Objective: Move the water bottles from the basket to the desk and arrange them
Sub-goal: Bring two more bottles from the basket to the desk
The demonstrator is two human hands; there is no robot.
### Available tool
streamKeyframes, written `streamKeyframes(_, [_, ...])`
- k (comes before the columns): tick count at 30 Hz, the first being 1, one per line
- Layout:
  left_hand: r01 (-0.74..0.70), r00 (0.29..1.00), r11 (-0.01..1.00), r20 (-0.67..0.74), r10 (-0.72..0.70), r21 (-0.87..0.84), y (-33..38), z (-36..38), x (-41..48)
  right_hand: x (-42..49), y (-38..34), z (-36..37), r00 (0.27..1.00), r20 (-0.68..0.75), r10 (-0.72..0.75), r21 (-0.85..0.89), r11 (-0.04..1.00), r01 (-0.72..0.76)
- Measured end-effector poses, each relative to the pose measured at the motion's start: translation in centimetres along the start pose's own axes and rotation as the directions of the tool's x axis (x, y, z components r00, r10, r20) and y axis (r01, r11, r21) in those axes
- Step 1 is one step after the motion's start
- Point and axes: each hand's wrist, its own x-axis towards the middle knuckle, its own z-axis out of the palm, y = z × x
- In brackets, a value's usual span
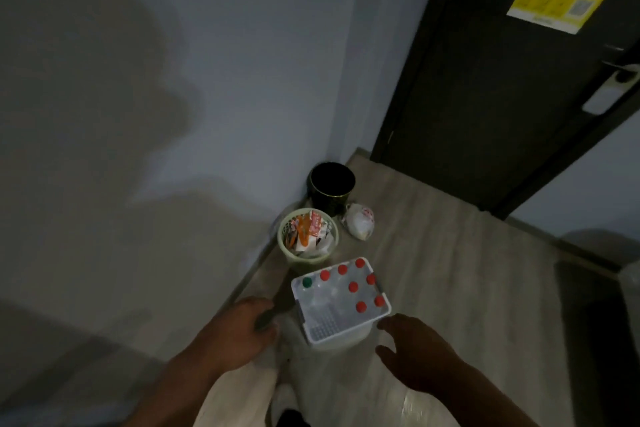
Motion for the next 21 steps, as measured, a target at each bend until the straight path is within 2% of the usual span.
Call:
streamKeyframes(6, [0.07, 0.996, 0.998, 0.048, -0.07, -0.003, -0.4, -2.3, 4.7, 6.7, 0.0, -1.1, 0.999, 0.047, 0.009, 0.003, 1.0, -0.009])
streamKeyframes(10, [0.174, 0.982, 0.981, 0.096, -0.165, -0.086, -1.5, -2.5, 7.1, 10.1, 0.6, -0.9, 0.997, 0.08, -0.006, 0.024, 1.0, 0.004])
streamKeyframes(12, [0.187, 0.978, 0.981, 0.106, -0.181, -0.053, -1.9, -2.2, 8.3, 12.1, 1.4, -0.4, 0.995, 0.103, -0.013, 0.037, 0.999, 0.009])
streamKeyframes(14, [0.189, 0.977, 0.982, 0.102, -0.187, -0.008, -2.9, -1.3, 9.7, 14.4, 2.3, 0.6, 0.989, 0.146, -0.006, 0.059, 0.998, -0.003])
streamKeyframes(21, [0.268, 0.957, 0.963, 0.124, -0.263, -0.025, -5.2, 5.0, 16.4, 23.5, 7.1, 5.5, 0.962, 0.264, -0.07, 0.048, 0.997, 0.059])
